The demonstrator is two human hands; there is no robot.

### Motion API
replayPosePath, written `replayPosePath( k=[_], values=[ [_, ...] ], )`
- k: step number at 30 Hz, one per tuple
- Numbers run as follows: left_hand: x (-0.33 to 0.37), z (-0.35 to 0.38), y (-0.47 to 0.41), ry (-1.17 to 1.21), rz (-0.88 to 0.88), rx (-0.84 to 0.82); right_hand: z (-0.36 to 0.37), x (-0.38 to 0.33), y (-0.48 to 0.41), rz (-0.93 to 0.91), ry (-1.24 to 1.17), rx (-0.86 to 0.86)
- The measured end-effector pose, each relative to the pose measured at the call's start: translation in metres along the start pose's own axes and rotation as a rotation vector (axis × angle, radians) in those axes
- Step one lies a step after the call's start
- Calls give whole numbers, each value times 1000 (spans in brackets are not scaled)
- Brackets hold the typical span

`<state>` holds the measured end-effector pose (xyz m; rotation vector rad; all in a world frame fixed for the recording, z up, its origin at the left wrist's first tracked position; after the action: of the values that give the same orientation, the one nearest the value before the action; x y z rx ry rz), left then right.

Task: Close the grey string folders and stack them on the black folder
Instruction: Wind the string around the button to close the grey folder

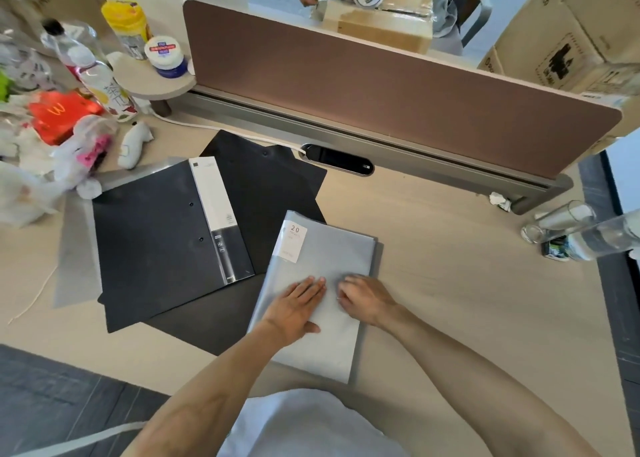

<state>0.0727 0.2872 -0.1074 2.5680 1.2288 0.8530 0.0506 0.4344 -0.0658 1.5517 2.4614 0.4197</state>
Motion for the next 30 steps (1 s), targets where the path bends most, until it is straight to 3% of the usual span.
replayPosePath(
  k=[7, 15, 18, 20, 30],
  values=[
    [-7, 4, -1, -19, -19, -39, 3, 28, -14, 151, -86, -104],
    [-6, 1, 0, -9, 3, -32, 14, 50, 8, 203, -220, -123],
    [-4, -2, 0, -74, -8, -11, 19, 52, 21, 174, -241, -94],
    [-5, 3, 1, -73, -11, -84, 21, 52, 26, 152, -230, -61],
    [5, -6, 3, -76, -65, -68, 19, 25, 40, -88, 67, 171]
  ],
)
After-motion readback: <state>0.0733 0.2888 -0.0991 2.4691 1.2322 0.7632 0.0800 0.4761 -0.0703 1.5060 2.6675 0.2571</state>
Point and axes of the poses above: each hand's wrist, its own y-axis away from the middle knuckle, its own z-axis out of the palm, x = y × z, the point moved 5 cm from there along -y, towards the middle knuckle, and after that the axes turned 15 degrees about y, right-handed, at the moved point
